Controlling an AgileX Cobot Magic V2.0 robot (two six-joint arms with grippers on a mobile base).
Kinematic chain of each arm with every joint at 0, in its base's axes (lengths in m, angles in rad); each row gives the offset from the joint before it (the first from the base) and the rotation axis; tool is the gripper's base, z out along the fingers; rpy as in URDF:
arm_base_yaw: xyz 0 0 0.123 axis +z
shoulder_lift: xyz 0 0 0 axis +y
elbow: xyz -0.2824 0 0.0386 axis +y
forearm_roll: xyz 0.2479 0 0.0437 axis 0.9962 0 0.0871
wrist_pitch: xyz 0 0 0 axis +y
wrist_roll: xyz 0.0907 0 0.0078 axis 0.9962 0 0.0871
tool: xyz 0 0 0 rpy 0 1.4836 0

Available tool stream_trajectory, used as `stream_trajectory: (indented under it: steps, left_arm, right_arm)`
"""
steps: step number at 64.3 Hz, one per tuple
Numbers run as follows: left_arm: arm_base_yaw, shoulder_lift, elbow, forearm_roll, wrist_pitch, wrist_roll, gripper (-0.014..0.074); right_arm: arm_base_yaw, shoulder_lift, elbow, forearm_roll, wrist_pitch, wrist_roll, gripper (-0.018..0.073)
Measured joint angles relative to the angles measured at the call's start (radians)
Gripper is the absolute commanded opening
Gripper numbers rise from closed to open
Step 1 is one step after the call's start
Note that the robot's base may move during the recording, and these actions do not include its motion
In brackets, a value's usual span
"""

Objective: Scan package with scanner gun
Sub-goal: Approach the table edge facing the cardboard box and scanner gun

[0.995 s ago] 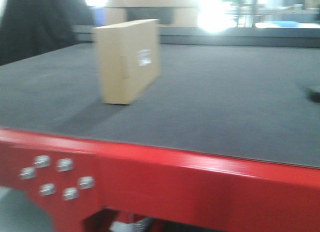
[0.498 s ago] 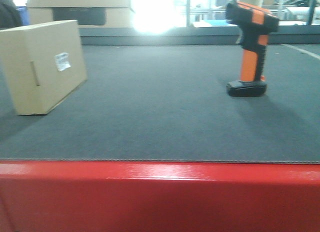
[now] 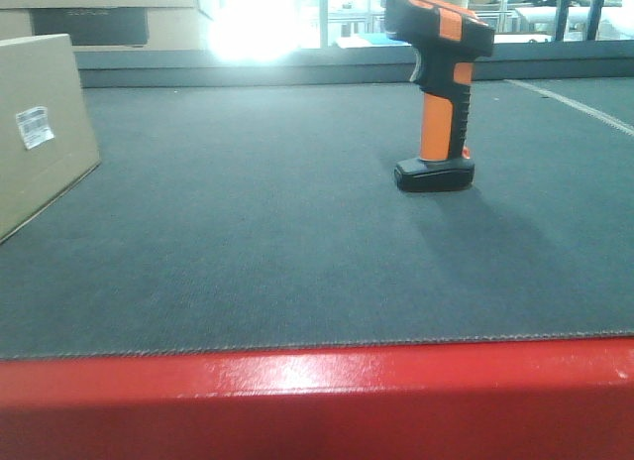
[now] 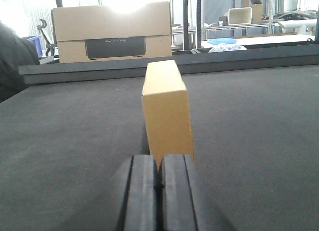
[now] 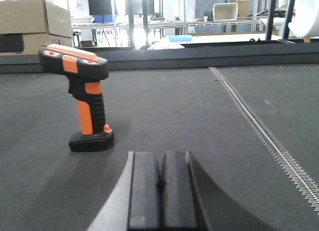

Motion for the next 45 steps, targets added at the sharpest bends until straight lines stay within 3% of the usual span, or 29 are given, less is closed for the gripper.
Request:
stream_trajectory:
  steps: [45]
  left_arm:
    - [0.0, 0.0, 0.0, 0.0, 0.0, 0.0, -0.0111]
  right_arm:
    - [0.0, 0.0, 0.0, 0.0, 0.0, 0.0, -0.0163]
